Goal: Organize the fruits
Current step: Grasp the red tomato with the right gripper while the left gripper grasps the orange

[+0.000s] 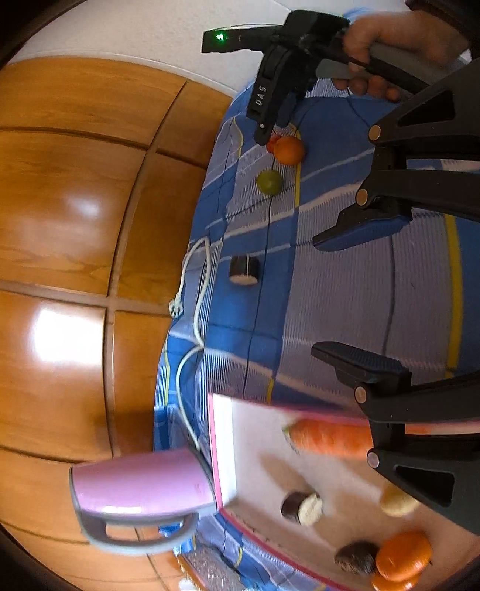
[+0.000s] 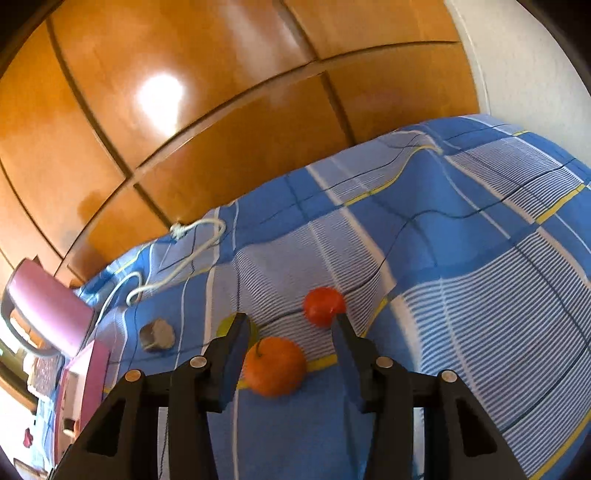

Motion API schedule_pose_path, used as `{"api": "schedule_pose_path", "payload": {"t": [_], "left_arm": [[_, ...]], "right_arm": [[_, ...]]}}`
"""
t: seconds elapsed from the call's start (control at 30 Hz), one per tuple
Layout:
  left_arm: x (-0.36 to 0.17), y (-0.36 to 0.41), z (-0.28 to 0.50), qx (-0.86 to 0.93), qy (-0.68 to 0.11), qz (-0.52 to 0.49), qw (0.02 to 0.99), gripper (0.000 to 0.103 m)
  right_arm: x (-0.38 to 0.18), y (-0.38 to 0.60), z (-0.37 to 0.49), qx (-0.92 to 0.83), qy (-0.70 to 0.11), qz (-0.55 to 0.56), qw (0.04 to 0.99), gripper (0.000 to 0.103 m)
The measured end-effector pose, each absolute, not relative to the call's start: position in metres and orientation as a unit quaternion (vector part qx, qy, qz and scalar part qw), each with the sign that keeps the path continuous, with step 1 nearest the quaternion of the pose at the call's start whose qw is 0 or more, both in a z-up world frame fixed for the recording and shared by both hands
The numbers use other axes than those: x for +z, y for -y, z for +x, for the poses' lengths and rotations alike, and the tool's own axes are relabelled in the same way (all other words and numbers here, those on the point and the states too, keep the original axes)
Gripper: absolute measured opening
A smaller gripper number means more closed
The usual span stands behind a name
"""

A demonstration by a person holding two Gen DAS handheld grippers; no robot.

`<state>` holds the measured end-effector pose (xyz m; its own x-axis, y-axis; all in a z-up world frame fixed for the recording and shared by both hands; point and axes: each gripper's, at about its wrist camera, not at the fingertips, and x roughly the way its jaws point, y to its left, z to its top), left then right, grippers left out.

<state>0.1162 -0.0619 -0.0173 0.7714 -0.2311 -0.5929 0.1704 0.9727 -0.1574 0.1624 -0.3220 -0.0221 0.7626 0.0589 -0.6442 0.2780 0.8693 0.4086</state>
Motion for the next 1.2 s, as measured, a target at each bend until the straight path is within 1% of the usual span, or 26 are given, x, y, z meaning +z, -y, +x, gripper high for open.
{"api": "schedule_pose_path", "payload": {"t": [0.07, 0.1, 0.17, 0.23, 0.3, 0.47, 0.77, 0.93, 1.13, 1.2], "left_arm": [[-0.018, 0.071, 0.124, -0.117, -0.324, -0.045, 0.938, 0.052], [-0.018, 0.076, 0.128, -0.123, -0.326, -0.043, 0.936, 0.051], [-0.019, 0.087, 0.136, -0.139, -0.33, -0.043, 0.933, 0.051], [-0.02, 0.098, 0.142, -0.152, -0.333, -0.041, 0.93, 0.05], [-0.022, 0.111, 0.147, -0.167, -0.339, -0.04, 0.925, 0.049], [-0.025, 0.141, 0.163, -0.208, -0.356, -0.047, 0.91, 0.046], [-0.032, 0.175, 0.193, -0.234, -0.386, -0.058, 0.89, 0.046], [-0.036, 0.195, 0.201, -0.252, -0.398, -0.057, 0.88, 0.047], [-0.038, 0.212, 0.21, -0.273, -0.404, -0.058, 0.871, 0.048], [-0.04, 0.216, 0.213, -0.279, -0.409, -0.062, 0.867, 0.052]], "right_arm": [[-0.024, 0.327, 0.165, -0.066, -0.339, 0.255, 0.903, 0.044], [-0.025, 0.33, 0.166, -0.069, -0.339, 0.257, 0.902, 0.039], [-0.027, 0.335, 0.168, -0.075, -0.339, 0.26, 0.901, 0.036], [-0.03, 0.34, 0.172, -0.081, -0.346, 0.264, 0.897, 0.03], [-0.035, 0.344, 0.175, -0.081, -0.355, 0.269, 0.892, 0.028], [-0.037, 0.34, 0.182, -0.068, -0.366, 0.261, 0.891, 0.027], [-0.04, 0.336, 0.198, -0.035, -0.4, 0.244, 0.883, 0.027], [-0.041, 0.343, 0.196, -0.036, -0.395, 0.26, 0.881, 0.026], [-0.044, 0.351, 0.193, -0.046, -0.39, 0.269, 0.879, 0.025], [-0.044, 0.351, 0.193, -0.044, -0.388, 0.269, 0.88, 0.025]]}}
